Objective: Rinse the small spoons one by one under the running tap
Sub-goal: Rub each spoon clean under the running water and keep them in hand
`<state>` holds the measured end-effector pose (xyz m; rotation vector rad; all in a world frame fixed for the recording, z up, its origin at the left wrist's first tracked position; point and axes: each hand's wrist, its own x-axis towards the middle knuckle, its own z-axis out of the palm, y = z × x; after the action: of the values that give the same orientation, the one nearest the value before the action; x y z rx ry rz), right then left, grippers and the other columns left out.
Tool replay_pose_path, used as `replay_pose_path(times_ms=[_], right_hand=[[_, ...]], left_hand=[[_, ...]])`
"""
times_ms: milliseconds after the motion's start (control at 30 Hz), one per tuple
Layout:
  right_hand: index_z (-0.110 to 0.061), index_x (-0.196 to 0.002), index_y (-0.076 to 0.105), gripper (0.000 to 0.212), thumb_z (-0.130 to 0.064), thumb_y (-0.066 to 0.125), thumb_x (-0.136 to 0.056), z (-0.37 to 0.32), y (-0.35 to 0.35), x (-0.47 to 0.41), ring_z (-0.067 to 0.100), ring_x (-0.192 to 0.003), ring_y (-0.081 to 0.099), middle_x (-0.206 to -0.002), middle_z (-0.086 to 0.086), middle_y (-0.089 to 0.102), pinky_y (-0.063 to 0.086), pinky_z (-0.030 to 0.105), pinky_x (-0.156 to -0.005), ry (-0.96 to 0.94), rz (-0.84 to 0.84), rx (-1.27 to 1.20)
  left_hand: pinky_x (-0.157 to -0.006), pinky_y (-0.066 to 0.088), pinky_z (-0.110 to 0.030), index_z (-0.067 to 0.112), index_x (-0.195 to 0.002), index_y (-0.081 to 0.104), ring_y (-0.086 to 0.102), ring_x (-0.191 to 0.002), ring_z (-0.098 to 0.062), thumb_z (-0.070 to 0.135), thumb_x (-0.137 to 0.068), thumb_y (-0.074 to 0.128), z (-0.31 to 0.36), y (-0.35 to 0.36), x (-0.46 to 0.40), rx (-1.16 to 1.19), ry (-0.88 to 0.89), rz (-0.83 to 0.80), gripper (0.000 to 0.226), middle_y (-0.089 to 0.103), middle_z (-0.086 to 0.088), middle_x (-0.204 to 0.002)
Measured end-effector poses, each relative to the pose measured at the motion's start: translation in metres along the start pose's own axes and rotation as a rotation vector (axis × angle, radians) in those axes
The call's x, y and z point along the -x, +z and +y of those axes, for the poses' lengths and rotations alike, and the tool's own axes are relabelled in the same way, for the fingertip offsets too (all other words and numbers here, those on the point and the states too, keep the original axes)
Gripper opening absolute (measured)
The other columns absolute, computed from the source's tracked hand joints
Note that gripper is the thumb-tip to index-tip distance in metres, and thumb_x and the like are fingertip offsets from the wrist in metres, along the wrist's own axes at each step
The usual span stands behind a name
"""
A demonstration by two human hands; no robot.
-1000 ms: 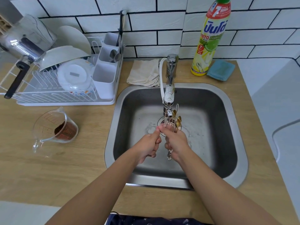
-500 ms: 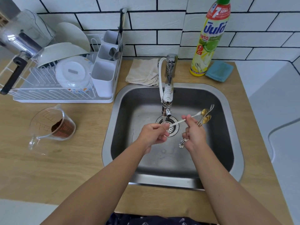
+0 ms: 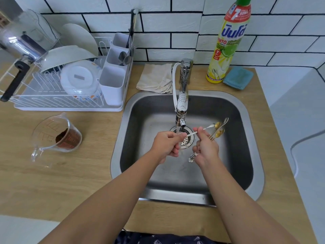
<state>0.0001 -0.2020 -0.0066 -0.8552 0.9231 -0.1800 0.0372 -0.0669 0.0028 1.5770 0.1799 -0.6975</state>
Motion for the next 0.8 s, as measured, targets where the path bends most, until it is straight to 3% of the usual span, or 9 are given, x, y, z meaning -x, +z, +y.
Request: replay_pose_path(times_ms=[133,200,267,367,533,633,800], right_hand=[[-0.006,-0.105,0.074,0.018,-0.022,0.067,-0.1,0.002,0.0,0.002,0.002,-0.03,0.025,-0.045,-0.015,0.056,0.023,0.018,-0.033,0.018,-0.024,0.053],[-0.003,-0.108,0.073,0.021,-0.021,0.067,-0.1,0.001,0.0,0.001,0.002,-0.03,0.025,-0.045,-0.014,0.055,0.023,0.018,-0.033,0.004,-0.024,0.068],[-0.003,-0.106,0.075,0.02,-0.021,0.069,-0.098,-0.002,0.004,0.002,0.002,-0.031,0.028,-0.052,-0.011,0.06,0.023,0.018,-0.033,-0.014,-0.026,0.091],[-0.01,-0.099,0.075,0.011,-0.018,0.077,-0.091,-0.001,0.012,0.006,0.001,-0.033,0.036,-0.063,-0.006,0.066,0.026,0.018,-0.033,0.009,-0.061,0.11],[-0.019,-0.083,0.076,0.01,-0.014,0.085,-0.083,0.03,0.014,0.026,0.004,-0.038,0.031,-0.062,-0.004,0.062,0.025,0.02,-0.036,0.073,-0.173,0.267],[-0.016,-0.087,0.074,0.014,-0.014,0.086,-0.08,0.027,0.016,0.026,0.005,-0.038,0.027,-0.056,-0.009,0.058,0.024,0.021,-0.036,0.081,-0.14,0.263],[-0.017,-0.076,0.075,0.012,-0.015,0.083,-0.084,0.018,0.021,0.02,0.005,-0.038,0.026,-0.056,-0.007,0.054,0.022,0.022,-0.039,0.062,-0.083,0.197]], left_hand=[[-0.068,0.06,-0.028,0.012,-0.105,0.069,0.068,-0.068,-0.012,0.014,-0.1,0.06,0.003,-0.006,0.002,0.028,0.007,-0.215,0.01,0.074,-0.004,-0.088],[-0.058,0.053,-0.023,0.017,-0.103,0.07,0.057,-0.058,-0.009,0.015,-0.102,0.058,0.003,-0.01,0.005,-0.078,0.062,-0.215,0.012,0.072,0.001,-0.08],[-0.05,0.041,-0.023,0.019,-0.089,0.071,0.045,-0.049,-0.008,0.029,-0.101,0.059,0.001,-0.016,0.009,-0.294,0.12,-0.122,0.02,0.062,0.005,-0.063],[-0.056,0.037,-0.027,0.023,-0.074,0.062,0.046,-0.057,-0.008,0.045,-0.101,0.05,-0.003,-0.019,0.013,-0.483,0.121,-0.007,0.037,0.055,0.009,-0.064],[-0.05,0.034,-0.023,0.024,-0.095,0.051,0.041,-0.059,-0.009,0.035,-0.105,0.039,-0.004,-0.019,0.022,-0.398,0.031,-0.099,0.019,0.052,0.005,-0.075],[-0.052,0.033,-0.026,0.02,-0.094,0.052,0.042,-0.062,-0.01,0.031,-0.105,0.037,-0.012,-0.026,0.03,-0.528,0.066,-0.089,0.022,0.051,0.005,-0.075],[-0.048,0.029,-0.026,0.017,-0.089,0.055,0.04,-0.058,-0.012,0.027,-0.099,0.039,-0.013,-0.029,0.032,-0.536,0.035,-0.04,0.021,0.05,0.006,-0.067]])
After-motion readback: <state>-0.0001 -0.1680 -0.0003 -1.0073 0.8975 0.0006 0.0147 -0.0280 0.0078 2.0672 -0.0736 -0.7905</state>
